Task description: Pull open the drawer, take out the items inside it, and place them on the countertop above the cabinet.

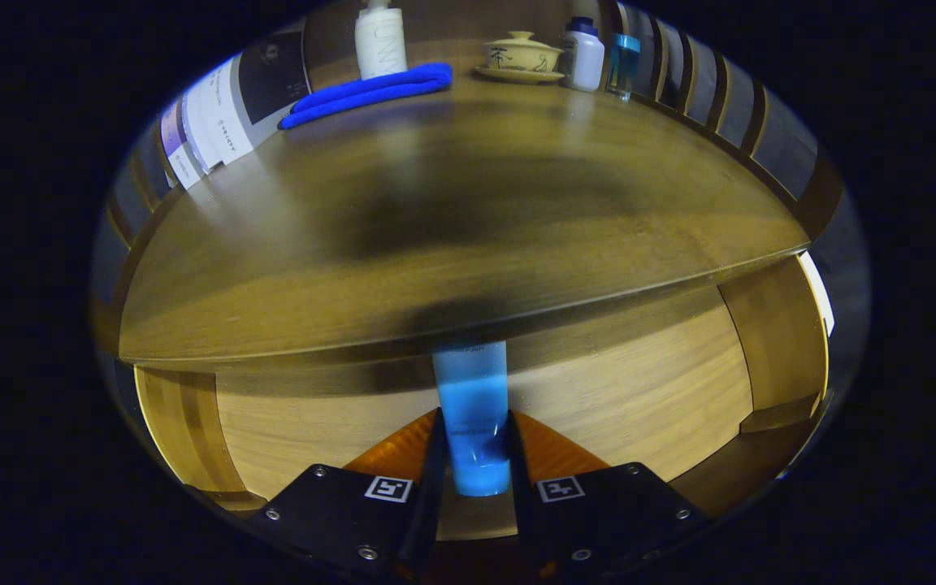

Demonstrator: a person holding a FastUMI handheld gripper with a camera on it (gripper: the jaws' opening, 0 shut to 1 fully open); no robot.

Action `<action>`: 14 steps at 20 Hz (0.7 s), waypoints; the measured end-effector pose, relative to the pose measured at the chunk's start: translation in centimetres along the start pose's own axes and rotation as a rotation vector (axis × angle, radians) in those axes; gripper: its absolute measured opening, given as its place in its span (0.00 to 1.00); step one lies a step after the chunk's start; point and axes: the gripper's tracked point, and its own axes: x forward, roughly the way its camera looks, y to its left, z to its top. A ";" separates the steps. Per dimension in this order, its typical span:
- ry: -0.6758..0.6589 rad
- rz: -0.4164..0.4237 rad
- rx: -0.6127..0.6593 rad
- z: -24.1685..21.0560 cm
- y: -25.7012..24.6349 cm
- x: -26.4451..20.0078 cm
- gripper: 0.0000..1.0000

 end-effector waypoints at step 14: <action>-0.090 -0.010 -0.023 -0.6 0.8 -7.5 0.41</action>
